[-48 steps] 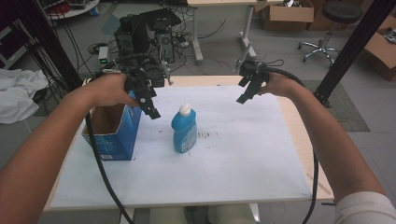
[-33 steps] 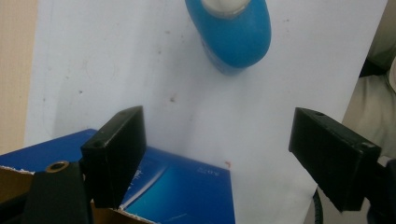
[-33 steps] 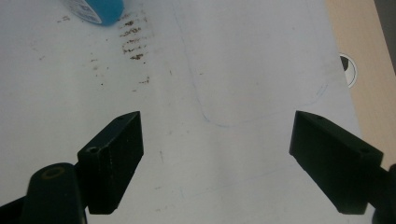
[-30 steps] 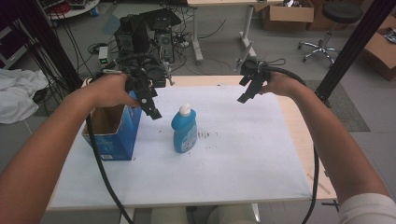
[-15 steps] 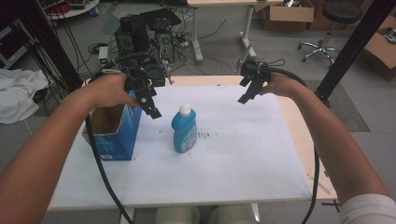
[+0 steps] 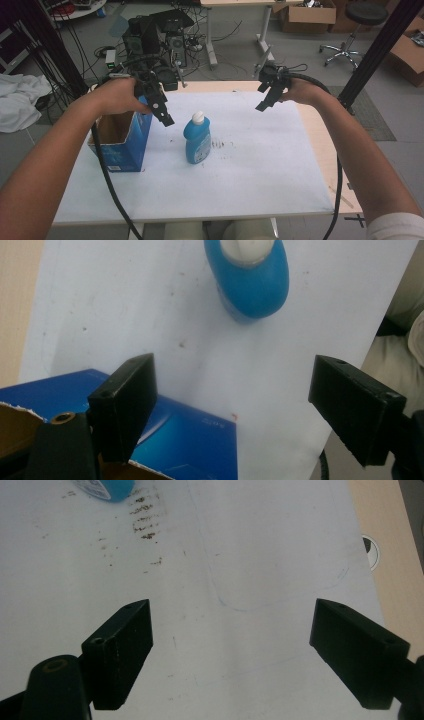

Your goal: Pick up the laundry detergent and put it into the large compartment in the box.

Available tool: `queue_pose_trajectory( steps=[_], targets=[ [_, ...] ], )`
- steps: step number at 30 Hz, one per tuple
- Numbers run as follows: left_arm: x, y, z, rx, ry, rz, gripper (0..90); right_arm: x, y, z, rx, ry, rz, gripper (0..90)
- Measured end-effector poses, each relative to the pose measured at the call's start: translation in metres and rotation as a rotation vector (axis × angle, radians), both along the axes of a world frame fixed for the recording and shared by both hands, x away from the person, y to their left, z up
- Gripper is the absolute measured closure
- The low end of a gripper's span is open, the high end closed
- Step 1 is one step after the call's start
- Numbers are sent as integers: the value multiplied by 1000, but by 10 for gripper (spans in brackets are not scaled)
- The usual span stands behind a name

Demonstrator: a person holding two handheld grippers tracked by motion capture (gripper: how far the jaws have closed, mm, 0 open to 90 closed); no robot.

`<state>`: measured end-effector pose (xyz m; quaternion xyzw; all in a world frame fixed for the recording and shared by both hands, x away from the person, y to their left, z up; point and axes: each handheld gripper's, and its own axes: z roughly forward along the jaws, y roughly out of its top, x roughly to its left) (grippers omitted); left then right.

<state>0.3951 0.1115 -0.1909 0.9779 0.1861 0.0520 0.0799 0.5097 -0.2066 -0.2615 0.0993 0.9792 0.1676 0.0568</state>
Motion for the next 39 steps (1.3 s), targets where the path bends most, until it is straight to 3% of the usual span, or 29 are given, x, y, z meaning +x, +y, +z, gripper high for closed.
queue_pose_trajectory(
  steps=[3, 11, 15, 19, 30, 39],
  targets=[
    [1, 0, 3, -32, 9, 59, 201, 0, -2, -3, -6, 2, -2, 172],
    [-1, -6, 3, -37, 33, 157, 208, 0, -3, -7, -12, 2, -4, 173],
    [0, -10, 4, -56, 64, 244, 204, -1, -2, -7, -14, -2, -3, 173],
    [2, -13, 7, -80, 64, 326, 211, -1, -3, -7, -12, -3, -4, 172],
    [2, -24, 6, -97, 55, 443, 205, -1, -5, -9, -7, -2, -8, 172],
    [4, -35, 1, -94, 44, 481, 203, -1, -4, -9, -6, -3, -5, 172]
  ],
)
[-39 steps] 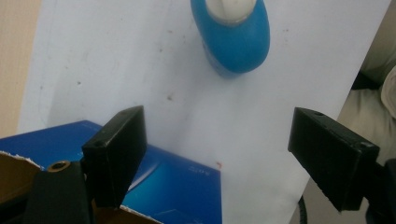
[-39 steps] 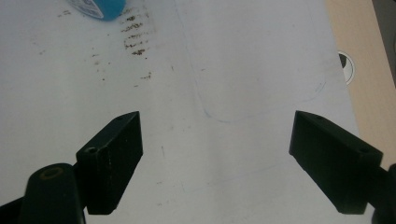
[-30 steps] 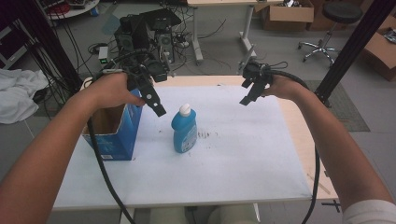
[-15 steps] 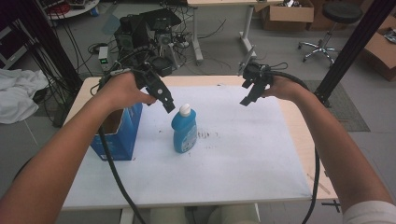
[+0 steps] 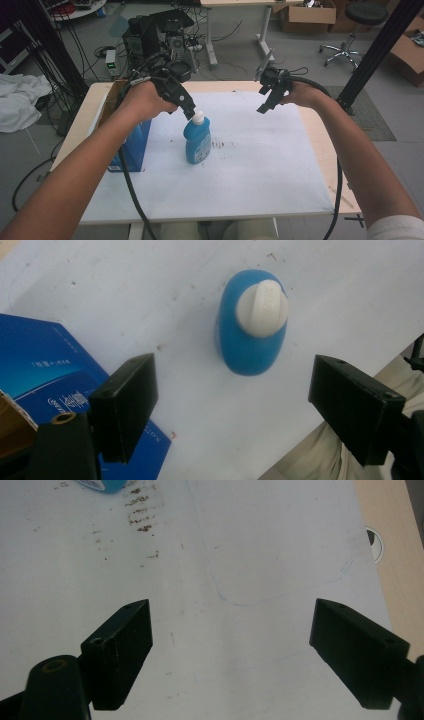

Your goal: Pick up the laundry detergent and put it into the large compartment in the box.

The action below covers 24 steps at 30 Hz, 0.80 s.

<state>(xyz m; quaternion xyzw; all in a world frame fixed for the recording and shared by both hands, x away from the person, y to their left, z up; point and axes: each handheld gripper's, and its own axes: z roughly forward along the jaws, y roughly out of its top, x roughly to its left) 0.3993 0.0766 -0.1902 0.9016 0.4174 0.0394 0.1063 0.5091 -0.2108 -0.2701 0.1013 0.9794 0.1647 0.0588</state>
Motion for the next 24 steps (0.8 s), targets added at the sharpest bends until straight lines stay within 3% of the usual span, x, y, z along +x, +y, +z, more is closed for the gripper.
queue_pose_trajectory(
  steps=[9, 24],
  targets=[
    [3, -15, -12, 24, 5, 8, 202, 0, 0, -1, 0, 1, 3, 171],
    [9, -29, -25, 18, 2, 1, 201, 2, -1, -2, 2, 7, 1, 171]
  ],
)
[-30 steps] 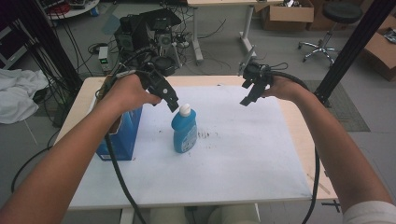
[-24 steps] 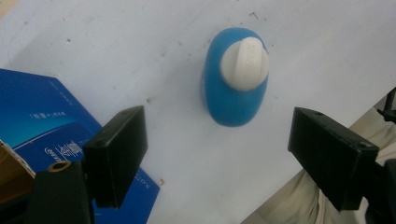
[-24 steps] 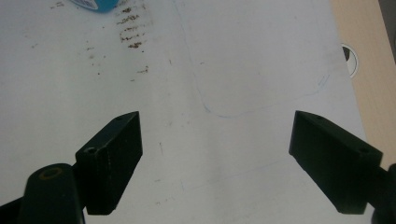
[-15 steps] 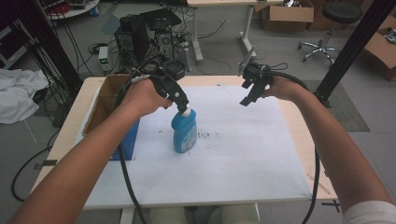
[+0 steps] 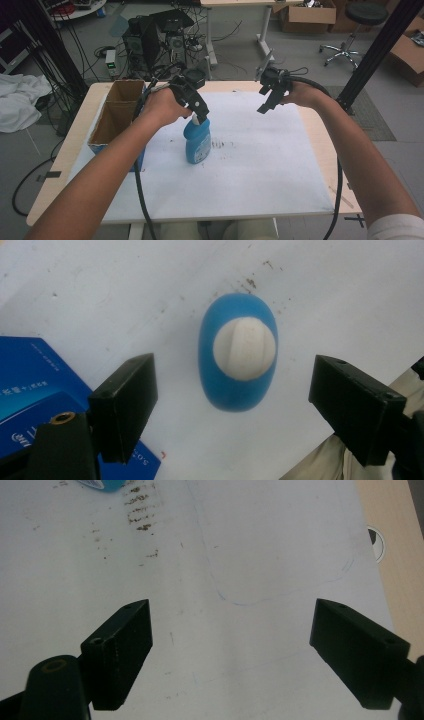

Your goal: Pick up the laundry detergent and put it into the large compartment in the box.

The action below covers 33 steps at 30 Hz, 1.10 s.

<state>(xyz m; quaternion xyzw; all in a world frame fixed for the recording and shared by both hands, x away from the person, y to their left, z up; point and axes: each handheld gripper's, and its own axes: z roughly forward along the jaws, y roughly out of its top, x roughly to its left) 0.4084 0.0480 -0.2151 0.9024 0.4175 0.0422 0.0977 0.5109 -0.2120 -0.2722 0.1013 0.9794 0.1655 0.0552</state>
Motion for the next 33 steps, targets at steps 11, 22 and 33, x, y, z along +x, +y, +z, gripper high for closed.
queue_pose_trajectory(
  steps=[11, 22, 33],
  targets=[
    [6, -9, -20, 9, 3, -8, 200, 0, -1, -3, 3, 4, 1, 171],
    [8, -15, -35, 23, 3, -4, 200, 0, 0, -3, 6, 4, 5, 171],
    [9, -18, -52, 36, 25, -2, 201, 1, 0, -6, 8, 8, 7, 171]
  ],
)
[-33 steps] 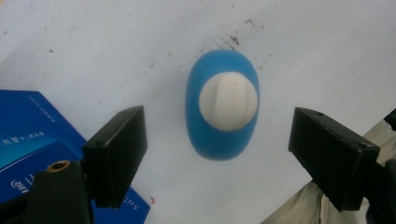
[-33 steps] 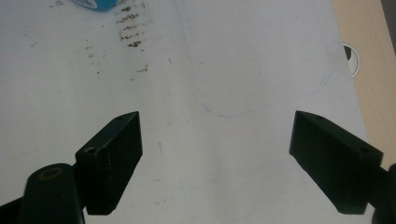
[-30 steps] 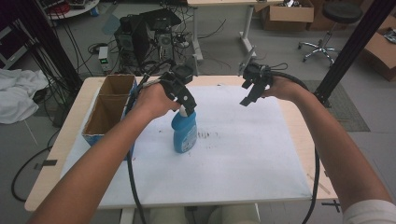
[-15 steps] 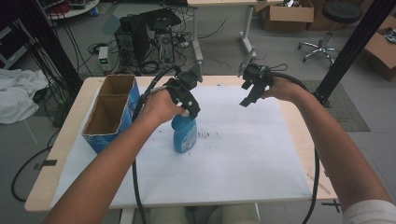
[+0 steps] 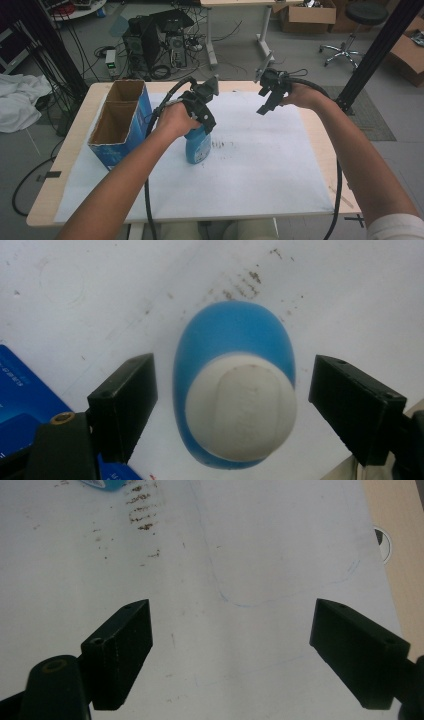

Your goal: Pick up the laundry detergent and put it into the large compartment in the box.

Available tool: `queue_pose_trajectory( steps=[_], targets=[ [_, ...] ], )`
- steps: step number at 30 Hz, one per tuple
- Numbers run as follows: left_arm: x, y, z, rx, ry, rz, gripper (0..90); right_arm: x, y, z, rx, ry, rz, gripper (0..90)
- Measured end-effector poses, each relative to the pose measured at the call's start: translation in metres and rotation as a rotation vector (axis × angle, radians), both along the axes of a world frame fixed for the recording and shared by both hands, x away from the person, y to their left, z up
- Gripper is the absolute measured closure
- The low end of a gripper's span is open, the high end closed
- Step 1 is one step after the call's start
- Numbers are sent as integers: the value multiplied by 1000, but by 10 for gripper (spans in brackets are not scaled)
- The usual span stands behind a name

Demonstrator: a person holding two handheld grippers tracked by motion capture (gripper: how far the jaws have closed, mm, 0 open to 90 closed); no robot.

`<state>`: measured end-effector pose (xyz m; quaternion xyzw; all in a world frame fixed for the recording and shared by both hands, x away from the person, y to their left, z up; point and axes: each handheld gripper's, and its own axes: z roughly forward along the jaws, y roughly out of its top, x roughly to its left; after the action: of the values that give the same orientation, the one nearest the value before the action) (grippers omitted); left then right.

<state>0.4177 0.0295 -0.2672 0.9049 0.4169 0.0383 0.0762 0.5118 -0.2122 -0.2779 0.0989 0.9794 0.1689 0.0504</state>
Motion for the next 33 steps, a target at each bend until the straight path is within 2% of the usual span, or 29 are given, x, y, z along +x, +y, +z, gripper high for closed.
queue_pose_trajectory(
  steps=[10, 16, 33],
  targets=[
    [0, 0, -14, -10, 6, 7, 201, 1, 2, -3, 2, 5, 3, 171],
    [0, -1, -23, 0, 15, 11, 202, 1, 2, -3, 1, 5, 3, 171],
    [2, -3, -26, 6, 13, 5, 232, 2, 2, -3, -1, 6, 1, 172]
  ],
)
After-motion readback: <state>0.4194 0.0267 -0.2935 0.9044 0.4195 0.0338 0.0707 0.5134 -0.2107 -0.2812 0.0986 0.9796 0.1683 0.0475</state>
